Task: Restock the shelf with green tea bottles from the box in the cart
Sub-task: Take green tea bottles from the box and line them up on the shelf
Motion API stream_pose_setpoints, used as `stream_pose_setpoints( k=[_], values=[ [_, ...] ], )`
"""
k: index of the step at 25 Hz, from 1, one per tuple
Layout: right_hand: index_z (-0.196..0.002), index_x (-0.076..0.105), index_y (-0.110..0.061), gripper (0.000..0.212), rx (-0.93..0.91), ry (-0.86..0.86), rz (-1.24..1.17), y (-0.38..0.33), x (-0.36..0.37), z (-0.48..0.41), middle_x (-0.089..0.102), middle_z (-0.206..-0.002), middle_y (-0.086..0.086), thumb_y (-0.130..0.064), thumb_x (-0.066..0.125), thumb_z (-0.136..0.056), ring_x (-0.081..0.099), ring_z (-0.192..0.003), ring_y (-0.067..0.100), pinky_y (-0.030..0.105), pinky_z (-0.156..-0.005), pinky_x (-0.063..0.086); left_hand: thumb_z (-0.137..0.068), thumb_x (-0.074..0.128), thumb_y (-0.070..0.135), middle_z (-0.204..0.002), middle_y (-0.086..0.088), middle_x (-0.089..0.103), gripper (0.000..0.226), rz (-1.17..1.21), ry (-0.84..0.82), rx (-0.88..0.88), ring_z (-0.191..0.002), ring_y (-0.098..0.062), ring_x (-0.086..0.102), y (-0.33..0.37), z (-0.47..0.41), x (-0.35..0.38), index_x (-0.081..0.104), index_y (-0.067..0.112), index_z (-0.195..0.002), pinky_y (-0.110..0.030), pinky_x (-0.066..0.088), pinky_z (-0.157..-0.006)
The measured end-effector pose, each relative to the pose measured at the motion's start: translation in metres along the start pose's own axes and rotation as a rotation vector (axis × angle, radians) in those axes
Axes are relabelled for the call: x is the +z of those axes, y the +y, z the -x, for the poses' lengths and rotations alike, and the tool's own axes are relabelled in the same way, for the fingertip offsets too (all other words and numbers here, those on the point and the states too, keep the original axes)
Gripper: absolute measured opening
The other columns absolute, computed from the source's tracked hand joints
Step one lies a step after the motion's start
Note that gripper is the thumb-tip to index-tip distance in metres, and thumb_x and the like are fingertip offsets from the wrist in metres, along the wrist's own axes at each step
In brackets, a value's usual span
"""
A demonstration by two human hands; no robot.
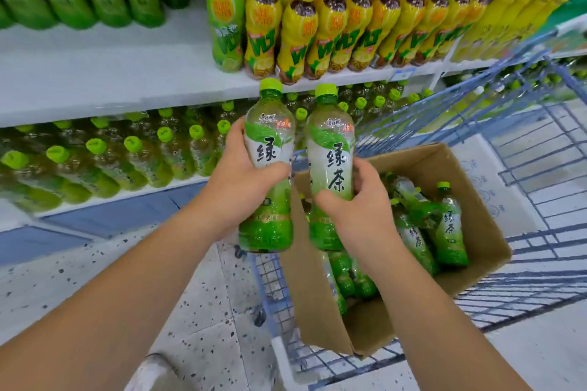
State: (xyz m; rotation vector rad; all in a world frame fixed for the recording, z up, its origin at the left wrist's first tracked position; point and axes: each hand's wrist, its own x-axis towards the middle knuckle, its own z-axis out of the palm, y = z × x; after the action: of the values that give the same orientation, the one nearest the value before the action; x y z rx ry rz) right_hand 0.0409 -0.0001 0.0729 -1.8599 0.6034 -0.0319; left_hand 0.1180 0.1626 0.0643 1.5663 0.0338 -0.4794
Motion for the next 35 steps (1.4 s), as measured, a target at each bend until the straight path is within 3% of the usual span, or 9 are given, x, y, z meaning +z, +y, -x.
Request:
stream_pose_setpoints(
  k=[3,9,13,17,19,23,25,28,35],
  values=[
    [-0.125,0.055,-0.028,0.055,-0.036,-0.038,0.006,-0.03,0.057,0.003,0.07,-0.104,-0.011,-0.015,0.074,-0.075,0.069,-0.087,0.005,0.028,-0.074,0.056,-0.081,0.074,0.006,-0.11,0.001,0.067,0.07,-0.06,0.055,0.03,-0.094,-0.015,0.07,0.019,0.001,-0.068,0.038,0.039,-0.131,-0.043,0.061,-0.08],
    [-0.116,0.056,-0.036,0.047,-0.111,-0.12,0.0,-0.079,0.165,0.006,0.069,-0.097,-0.016,-0.015,0.075,-0.079,0.066,-0.079,-0.004,0.024,-0.069,0.055,-0.081,0.076,0.006,-0.091,0.018,0.069,0.071,-0.126,0.142,0.114,-0.08,-0.002,0.069,0.039,0.006,-0.202,0.039,0.047,-0.124,-0.027,0.057,-0.069],
    [-0.117,0.062,-0.035,0.045,-0.159,-0.164,0.002,-0.098,0.221,-0.004,0.072,-0.099,-0.016,-0.016,0.078,-0.079,0.068,-0.085,-0.003,0.025,-0.074,0.055,-0.079,0.079,0.003,-0.087,0.013,0.069,0.076,-0.178,0.211,0.146,-0.07,0.001,0.069,0.042,0.007,-0.263,0.039,0.046,-0.128,-0.018,0.054,-0.057],
    [-0.115,0.064,-0.032,0.04,-0.199,-0.173,0.02,-0.104,0.26,-0.027,0.071,-0.097,-0.02,-0.016,0.078,-0.08,0.065,-0.081,-0.01,0.007,-0.062,0.047,-0.076,0.082,0.002,-0.091,0.005,0.068,0.076,-0.234,0.245,0.143,-0.067,0.002,0.068,0.035,-0.011,-0.298,0.04,0.036,-0.13,-0.013,0.051,-0.052],
    [-0.112,0.063,-0.035,0.038,-0.207,-0.177,0.031,-0.104,0.27,-0.045,0.071,-0.094,-0.021,-0.017,0.077,-0.081,0.064,-0.08,-0.013,0.005,-0.06,0.047,-0.073,0.084,0.006,-0.098,0.009,0.067,0.073,-0.287,0.274,0.155,-0.074,0.006,0.066,0.029,-0.029,-0.309,0.043,0.033,-0.127,-0.01,0.05,-0.055],
    [-0.115,0.062,-0.035,0.04,-0.182,-0.181,-0.024,-0.099,0.281,-0.092,0.072,-0.094,-0.023,-0.017,0.078,-0.082,0.067,-0.083,-0.009,0.019,-0.072,0.052,-0.069,0.087,0.012,-0.103,0.016,0.066,0.071,-0.376,0.313,0.21,-0.088,0.005,0.064,0.025,-0.075,-0.312,0.049,0.033,-0.126,-0.009,0.05,-0.066],
    [-0.114,0.061,-0.036,0.041,-0.185,-0.172,-0.054,-0.1,0.287,-0.118,0.073,-0.096,-0.02,-0.018,0.079,-0.082,0.069,-0.085,-0.005,0.027,-0.078,0.057,-0.069,0.087,0.013,-0.102,0.017,0.067,0.067,-0.395,0.349,0.239,-0.089,0.003,0.064,0.027,-0.099,-0.312,0.051,0.032,-0.122,-0.017,0.051,-0.075],
    [-0.11,0.058,-0.036,0.041,-0.192,-0.144,-0.057,-0.102,0.292,-0.161,0.072,-0.101,-0.016,-0.02,0.08,-0.08,0.07,-0.09,0.003,0.038,-0.086,0.058,-0.069,0.087,0.017,-0.1,0.014,0.067,0.06,-0.403,0.39,0.258,-0.088,-0.001,0.064,0.032,-0.138,-0.308,0.052,0.031,-0.117,-0.024,0.053,-0.075],
    [-0.12,0.053,-0.023,0.053,-0.335,-0.056,0.038,-0.103,0.305,-0.24,0.069,-0.107,-0.01,-0.021,0.083,-0.075,0.068,-0.096,0.009,0.042,-0.088,0.058,-0.07,0.087,0.015,-0.109,0.019,0.065,0.066,-0.365,0.399,0.372,-0.099,0.004,0.061,0.034,-0.219,-0.3,0.05,0.039,-0.119,-0.018,0.048,-0.08]
  ],
)
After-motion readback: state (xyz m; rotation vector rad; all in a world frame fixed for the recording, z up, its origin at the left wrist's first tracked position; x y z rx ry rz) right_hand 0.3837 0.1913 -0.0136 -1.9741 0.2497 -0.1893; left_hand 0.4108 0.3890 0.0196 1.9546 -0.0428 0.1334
